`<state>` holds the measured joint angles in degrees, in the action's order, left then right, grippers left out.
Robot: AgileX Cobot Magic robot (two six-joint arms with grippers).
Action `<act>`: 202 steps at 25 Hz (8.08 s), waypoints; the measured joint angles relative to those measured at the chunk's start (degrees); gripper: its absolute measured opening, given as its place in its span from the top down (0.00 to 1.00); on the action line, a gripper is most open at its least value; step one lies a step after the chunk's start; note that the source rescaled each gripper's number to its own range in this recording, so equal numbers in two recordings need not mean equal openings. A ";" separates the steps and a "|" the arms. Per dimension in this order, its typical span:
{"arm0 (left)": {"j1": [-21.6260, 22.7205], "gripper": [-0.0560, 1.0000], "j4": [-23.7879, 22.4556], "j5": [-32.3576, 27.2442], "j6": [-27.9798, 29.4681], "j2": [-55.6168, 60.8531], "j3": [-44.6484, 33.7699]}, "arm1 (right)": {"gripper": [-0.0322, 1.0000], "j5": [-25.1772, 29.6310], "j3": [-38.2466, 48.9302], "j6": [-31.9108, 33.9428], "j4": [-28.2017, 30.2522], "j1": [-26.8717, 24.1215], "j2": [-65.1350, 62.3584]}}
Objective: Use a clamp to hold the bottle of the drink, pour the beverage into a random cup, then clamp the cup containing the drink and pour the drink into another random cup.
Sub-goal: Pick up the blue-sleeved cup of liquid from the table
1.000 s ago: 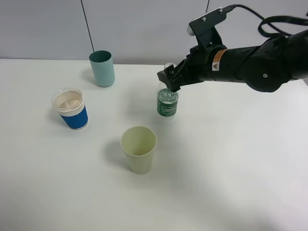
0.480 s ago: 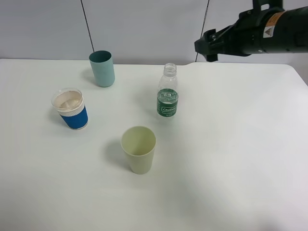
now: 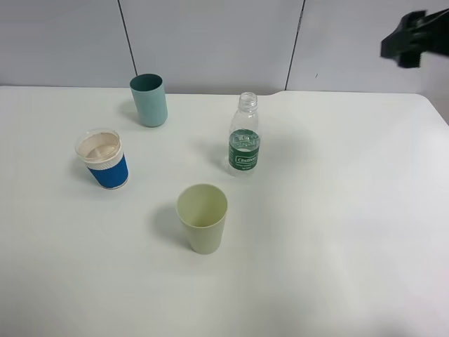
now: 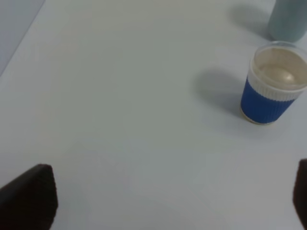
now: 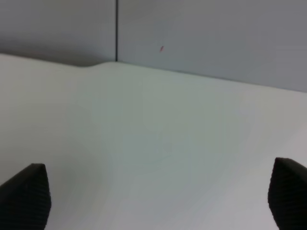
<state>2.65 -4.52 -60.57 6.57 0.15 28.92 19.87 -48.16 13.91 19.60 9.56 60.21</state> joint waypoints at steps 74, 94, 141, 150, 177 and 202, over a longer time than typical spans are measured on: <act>0.00 0.00 0.00 0.00 0.00 0.00 0.00 | 0.23 40.43 19.57 -15.25 -22.02 -10.99 -60.36; 0.00 0.00 0.00 0.00 0.00 0.00 0.00 | 0.23 40.43 19.57 -15.38 -18.43 -10.99 -60.36; 0.00 0.00 -0.22 0.00 0.05 0.00 0.00 | 0.23 40.43 19.57 -15.38 -18.38 -10.99 -60.36; 0.00 0.00 -0.22 0.00 0.05 0.00 0.00 | 0.23 40.43 19.57 -15.38 -18.38 -10.99 -60.36; -7.35 0.00 1.97 18.32 -10.29 -36.36 1.43 | 0.23 40.43 19.57 -15.38 -18.38 -10.99 -60.36; -18.72 0.00 5.40 46.17 -9.39 -72.37 -5.00 | 0.23 40.43 19.57 -15.38 -18.38 -10.99 -60.36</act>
<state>-16.07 0.88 -14.40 -2.82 -72.21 23.92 60.30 -28.59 -1.48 1.22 -1.43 -0.15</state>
